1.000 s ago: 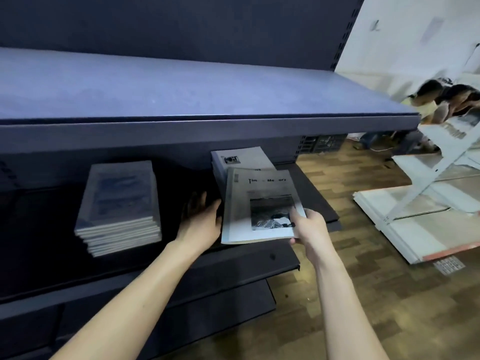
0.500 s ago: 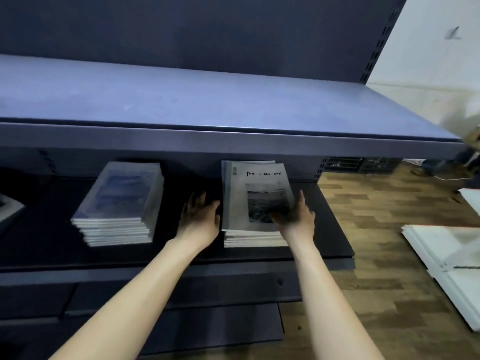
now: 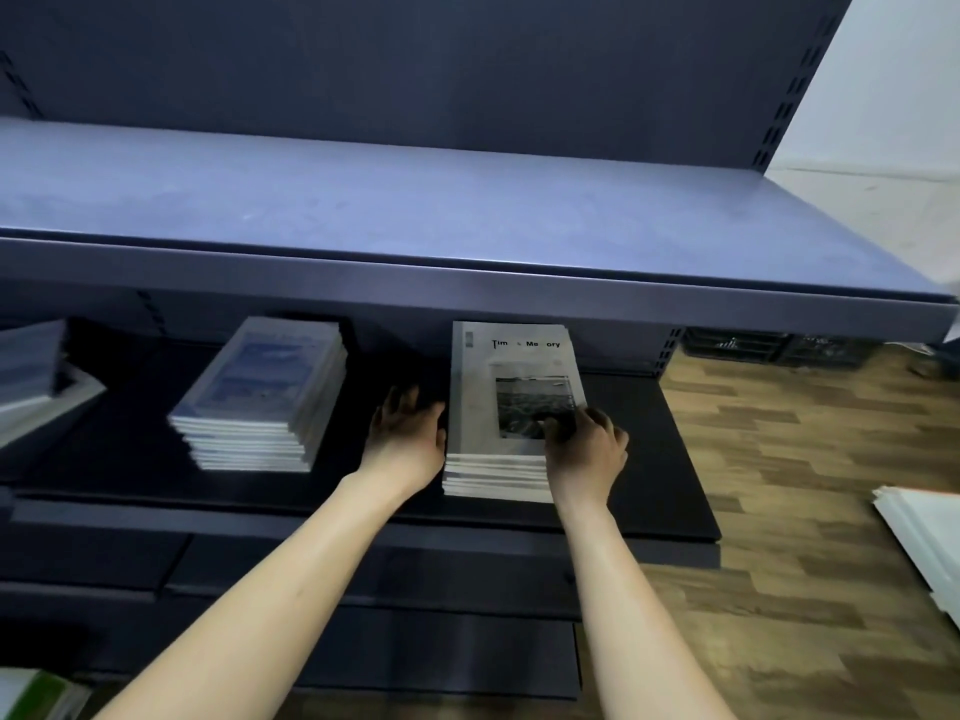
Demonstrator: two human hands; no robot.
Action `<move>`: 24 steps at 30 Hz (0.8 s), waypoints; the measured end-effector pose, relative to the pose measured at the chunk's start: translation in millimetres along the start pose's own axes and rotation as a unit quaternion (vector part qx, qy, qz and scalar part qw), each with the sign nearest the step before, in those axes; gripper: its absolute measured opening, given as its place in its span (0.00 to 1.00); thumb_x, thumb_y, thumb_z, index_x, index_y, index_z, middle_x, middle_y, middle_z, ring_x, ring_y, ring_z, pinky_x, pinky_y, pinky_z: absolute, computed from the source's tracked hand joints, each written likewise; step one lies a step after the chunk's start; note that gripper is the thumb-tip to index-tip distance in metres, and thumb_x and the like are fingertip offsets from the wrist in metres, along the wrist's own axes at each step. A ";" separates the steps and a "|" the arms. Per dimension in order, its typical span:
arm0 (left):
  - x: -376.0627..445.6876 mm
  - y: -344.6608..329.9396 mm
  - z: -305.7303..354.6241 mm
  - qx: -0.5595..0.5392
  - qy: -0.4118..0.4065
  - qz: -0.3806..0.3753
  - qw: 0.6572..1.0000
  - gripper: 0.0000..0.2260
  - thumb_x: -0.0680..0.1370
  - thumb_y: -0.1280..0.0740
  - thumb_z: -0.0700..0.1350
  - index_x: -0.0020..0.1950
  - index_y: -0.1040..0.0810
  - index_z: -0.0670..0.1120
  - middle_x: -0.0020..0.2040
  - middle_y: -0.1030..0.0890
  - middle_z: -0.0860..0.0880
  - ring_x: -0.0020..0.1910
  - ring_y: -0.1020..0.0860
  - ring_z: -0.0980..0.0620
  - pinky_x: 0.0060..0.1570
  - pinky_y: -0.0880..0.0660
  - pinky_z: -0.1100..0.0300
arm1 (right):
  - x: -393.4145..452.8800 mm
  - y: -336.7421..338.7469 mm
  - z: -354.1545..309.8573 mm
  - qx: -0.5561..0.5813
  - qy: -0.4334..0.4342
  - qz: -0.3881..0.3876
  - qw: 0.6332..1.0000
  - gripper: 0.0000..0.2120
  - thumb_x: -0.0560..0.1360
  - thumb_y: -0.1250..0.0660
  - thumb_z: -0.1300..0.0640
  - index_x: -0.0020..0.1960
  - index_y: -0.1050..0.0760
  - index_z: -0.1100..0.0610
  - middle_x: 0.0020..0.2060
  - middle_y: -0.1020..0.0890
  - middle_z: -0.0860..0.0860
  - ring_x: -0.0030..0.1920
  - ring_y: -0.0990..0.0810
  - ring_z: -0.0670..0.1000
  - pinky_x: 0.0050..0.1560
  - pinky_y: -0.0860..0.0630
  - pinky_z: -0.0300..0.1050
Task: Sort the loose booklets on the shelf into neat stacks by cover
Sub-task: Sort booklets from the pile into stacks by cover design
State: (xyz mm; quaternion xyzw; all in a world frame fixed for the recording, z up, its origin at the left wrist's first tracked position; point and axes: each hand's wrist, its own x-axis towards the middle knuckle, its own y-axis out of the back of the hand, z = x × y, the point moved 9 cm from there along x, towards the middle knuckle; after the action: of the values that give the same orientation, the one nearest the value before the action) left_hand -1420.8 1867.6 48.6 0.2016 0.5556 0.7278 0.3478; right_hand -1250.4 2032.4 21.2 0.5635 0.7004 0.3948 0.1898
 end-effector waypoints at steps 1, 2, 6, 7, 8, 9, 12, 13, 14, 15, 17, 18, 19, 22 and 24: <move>-1.2 0.1 0.1 0.001 0.000 0.003 1.000 0.21 0.83 0.45 0.48 0.77 0.38 0.52 0.80 0.50 0.46 0.79 0.53 0.44 0.77 0.49 0.48 | -0.6 -0.3 0.3 0.003 0.008 0.005 1.000 0.15 0.77 0.34 0.46 0.59 0.20 0.54 0.66 0.23 0.53 0.66 0.31 0.60 0.60 0.33 0.52; -2.4 -0.3 0.1 0.001 0.001 0.004 1.000 0.21 0.83 0.44 0.48 0.77 0.38 0.52 0.80 0.50 0.46 0.79 0.53 0.44 0.77 0.49 0.48 | -1.9 0.8 0.5 0.007 0.013 0.012 1.000 0.16 0.77 0.34 0.46 0.58 0.20 0.54 0.65 0.23 0.53 0.66 0.30 0.59 0.60 0.33 0.51; -7.0 0.3 -2.4 0.010 0.009 0.009 1.000 0.21 0.83 0.44 0.49 0.77 0.38 0.52 0.80 0.49 0.46 0.79 0.52 0.43 0.76 0.47 0.48 | -3.0 4.6 -2.1 -0.023 0.003 0.011 1.000 0.19 0.78 0.34 0.46 0.63 0.22 0.56 0.68 0.25 0.55 0.68 0.32 0.61 0.63 0.32 0.55; -9.0 1.2 -4.5 0.013 0.011 0.012 1.000 0.21 0.83 0.44 0.49 0.77 0.37 0.52 0.80 0.48 0.46 0.79 0.51 0.43 0.76 0.47 0.48 | -3.7 3.9 -5.2 -0.039 -0.004 0.000 0.999 0.21 0.78 0.35 0.45 0.65 0.24 0.57 0.71 0.28 0.56 0.70 0.34 0.62 0.66 0.35 0.56; -10.5 2.9 -5.6 0.017 0.012 0.018 1.000 0.21 0.83 0.44 0.49 0.77 0.37 0.52 0.80 0.48 0.45 0.79 0.51 0.43 0.76 0.47 0.48 | -3.6 3.5 -8.4 -0.046 -0.011 -0.010 0.999 0.22 0.79 0.36 0.45 0.68 0.26 0.56 0.74 0.32 0.57 0.72 0.38 0.62 0.69 0.38 0.57; -11.7 4.9 -6.7 0.021 0.011 0.026 0.999 0.21 0.83 0.43 0.49 0.77 0.37 0.52 0.80 0.48 0.45 0.79 0.51 0.43 0.76 0.46 0.48 | -3.9 3.1 -12.9 -0.045 -0.013 -0.019 0.999 0.24 0.80 0.38 0.45 0.71 0.29 0.55 0.76 0.36 0.57 0.75 0.42 0.62 0.71 0.42 0.58; -20.0 13.2 -15.3 0.029 0.009 0.054 0.998 0.22 0.83 0.43 0.49 0.77 0.38 0.52 0.80 0.47 0.45 0.78 0.49 0.42 0.75 0.44 0.46 | -13.5 -2.5 -38.7 -0.039 0.024 -0.051 0.998 0.25 0.81 0.41 0.44 0.76 0.36 0.51 0.79 0.42 0.55 0.78 0.47 0.60 0.76 0.48 0.57; -23.5 16.6 -19.7 0.030 0.011 0.061 0.998 0.22 0.82 0.42 0.48 0.77 0.38 0.52 0.80 0.46 0.45 0.78 0.48 0.41 0.74 0.42 0.45 | -19.0 -6.5 -50.2 -0.037 0.046 -0.071 0.996 0.25 0.81 0.41 0.43 0.76 0.35 0.51 0.78 0.41 0.55 0.78 0.47 0.59 0.76 0.47 0.57; -27.4 20.6 -26.0 0.029 0.015 0.068 0.997 0.23 0.82 0.42 0.48 0.78 0.38 0.53 0.80 0.46 0.45 0.78 0.47 0.40 0.74 0.41 0.45 | -26.1 -12.9 -63.4 -0.035 0.070 -0.096 0.992 0.25 0.81 0.42 0.42 0.75 0.33 0.51 0.78 0.39 0.54 0.77 0.44 0.60 0.76 0.45 0.57; -30.5 24.4 -32.5 0.030 0.018 0.073 0.997 0.23 0.82 0.41 0.48 0.78 0.39 0.52 0.79 0.45 0.44 0.77 0.46 0.39 0.73 0.41 0.44 | -33.9 -19.7 -75.3 -0.034 0.091 -0.122 0.988 0.25 0.81 0.42 0.42 0.74 0.32 0.51 0.76 0.36 0.54 0.76 0.41 0.60 0.75 0.43 0.58; -36.8 32.5 -47.7 0.041 0.028 0.086 0.995 0.24 0.81 0.40 0.49 0.78 0.39 0.52 0.79 0.43 0.44 0.77 0.45 0.37 0.73 0.41 0.42 | -50.4 -31.0 -98.9 -0.033 0.127 -0.155 0.979 0.24 0.80 0.41 0.42 0.72 0.29 0.52 0.73 0.31 0.55 0.73 0.36 0.61 0.72 0.38 0.57; -40.8 37.7 -56.0 0.052 0.034 0.098 0.993 0.25 0.81 0.39 0.50 0.77 0.39 0.52 0.78 0.41 0.43 0.76 0.45 0.37 0.73 0.42 0.41 | -59.0 -33.7 -111.4 -0.030 0.149 -0.157 0.976 0.24 0.80 0.40 0.42 0.71 0.29 0.53 0.72 0.30 0.55 0.71 0.34 0.61 0.71 0.36 0.56; -45.9 44.2 -66.8 0.063 0.042 0.112 0.991 0.25 0.80 0.39 0.50 0.77 0.38 0.52 0.77 0.39 0.42 0.76 0.45 0.36 0.72 0.42 0.41 | -68.1 -37.6 -125.3 -0.025 0.171 -0.159 0.972 0.24 0.79 0.39 0.42 0.71 0.29 0.53 0.71 0.29 0.54 0.70 0.33 0.60 0.70 0.35 0.56; -62.1 61.0 -101.0 0.080 0.074 0.138 0.984 0.24 0.78 0.38 0.50 0.74 0.34 0.50 0.73 0.35 0.41 0.76 0.45 0.36 0.72 0.44 0.40 | -97.7 -49.1 -165.0 -0.002 0.225 -0.186 0.957 0.26 0.80 0.39 0.42 0.74 0.31 0.52 0.71 0.28 0.53 0.72 0.34 0.56 0.71 0.36 0.52; -72.7 71.1 -127.6 0.081 0.093 0.151 0.981 0.24 0.77 0.37 0.51 0.73 0.32 0.49 0.73 0.33 0.41 0.75 0.44 0.37 0.72 0.44 0.40 | -119.5 -59.2 -191.2 0.019 0.253 -0.210 0.944 0.26 0.80 0.39 0.41 0.74 0.31 0.51 0.72 0.28 0.52 0.73 0.35 0.56 0.73 0.37 0.53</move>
State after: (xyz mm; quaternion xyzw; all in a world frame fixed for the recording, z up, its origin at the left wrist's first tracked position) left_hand -1478.5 1719.1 84.4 0.2421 0.6061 0.7400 0.1626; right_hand -1389.2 1852.1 72.2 0.2889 0.8353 0.4619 0.0738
